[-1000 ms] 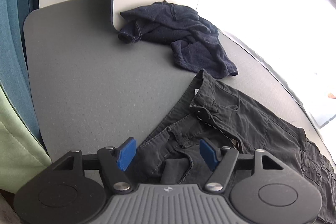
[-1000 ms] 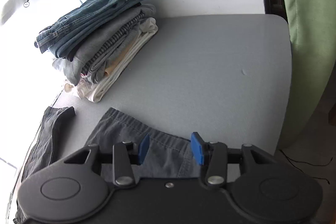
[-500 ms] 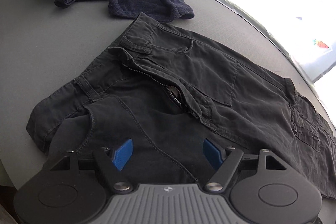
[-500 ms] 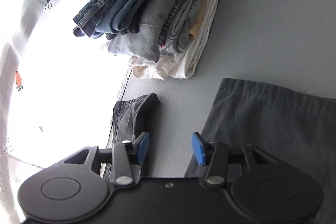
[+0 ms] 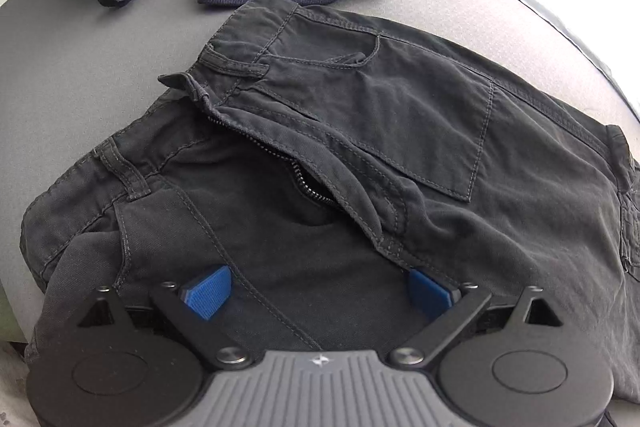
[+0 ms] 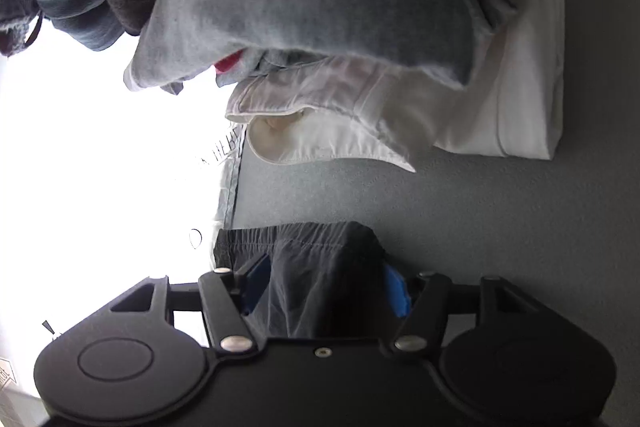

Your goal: Fold clothes

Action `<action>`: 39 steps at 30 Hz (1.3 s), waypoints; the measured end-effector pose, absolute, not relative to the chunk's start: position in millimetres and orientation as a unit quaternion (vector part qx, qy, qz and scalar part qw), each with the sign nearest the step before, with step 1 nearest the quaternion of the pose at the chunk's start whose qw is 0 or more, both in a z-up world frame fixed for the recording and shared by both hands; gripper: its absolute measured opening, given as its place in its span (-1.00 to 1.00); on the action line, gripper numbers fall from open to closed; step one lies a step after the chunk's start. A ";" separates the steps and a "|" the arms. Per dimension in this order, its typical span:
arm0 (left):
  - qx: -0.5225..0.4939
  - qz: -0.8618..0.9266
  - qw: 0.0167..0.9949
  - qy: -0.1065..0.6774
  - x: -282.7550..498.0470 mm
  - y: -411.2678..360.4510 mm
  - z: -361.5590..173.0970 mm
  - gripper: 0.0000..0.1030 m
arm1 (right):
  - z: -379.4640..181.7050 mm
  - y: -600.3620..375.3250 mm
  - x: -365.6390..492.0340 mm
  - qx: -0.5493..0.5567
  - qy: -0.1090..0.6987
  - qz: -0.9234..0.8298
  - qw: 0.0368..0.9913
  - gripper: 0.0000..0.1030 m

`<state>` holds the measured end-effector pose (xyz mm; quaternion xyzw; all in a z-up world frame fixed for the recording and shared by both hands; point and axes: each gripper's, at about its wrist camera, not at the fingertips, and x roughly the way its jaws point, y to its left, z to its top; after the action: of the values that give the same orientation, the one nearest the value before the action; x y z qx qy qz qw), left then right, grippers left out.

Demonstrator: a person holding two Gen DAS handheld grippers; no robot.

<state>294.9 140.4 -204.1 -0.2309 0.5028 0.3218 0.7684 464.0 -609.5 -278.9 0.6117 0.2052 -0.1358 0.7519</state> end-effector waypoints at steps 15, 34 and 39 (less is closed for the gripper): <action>-0.232 0.322 0.761 0.513 297.2 148.2 -205.8 1.00 | -234.7 -527.2 502.2 0.051 0.382 -0.172 0.907 -0.42; -0.192 0.169 0.810 0.527 228.2 67.6 -199.8 0.97 | -230.8 -548.2 245.3 0.373 0.319 -0.072 0.868 -0.97; -0.089 0.158 0.824 0.537 225.4 37.1 -208.0 1.00 | -263.2 -566.4 150.5 0.530 0.267 -0.106 0.798 -0.96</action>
<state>225.4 37.1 -208.0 -0.0892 0.5369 0.1580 0.8239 150.5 -566.4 -263.2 0.5296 0.2675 -0.1057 0.7980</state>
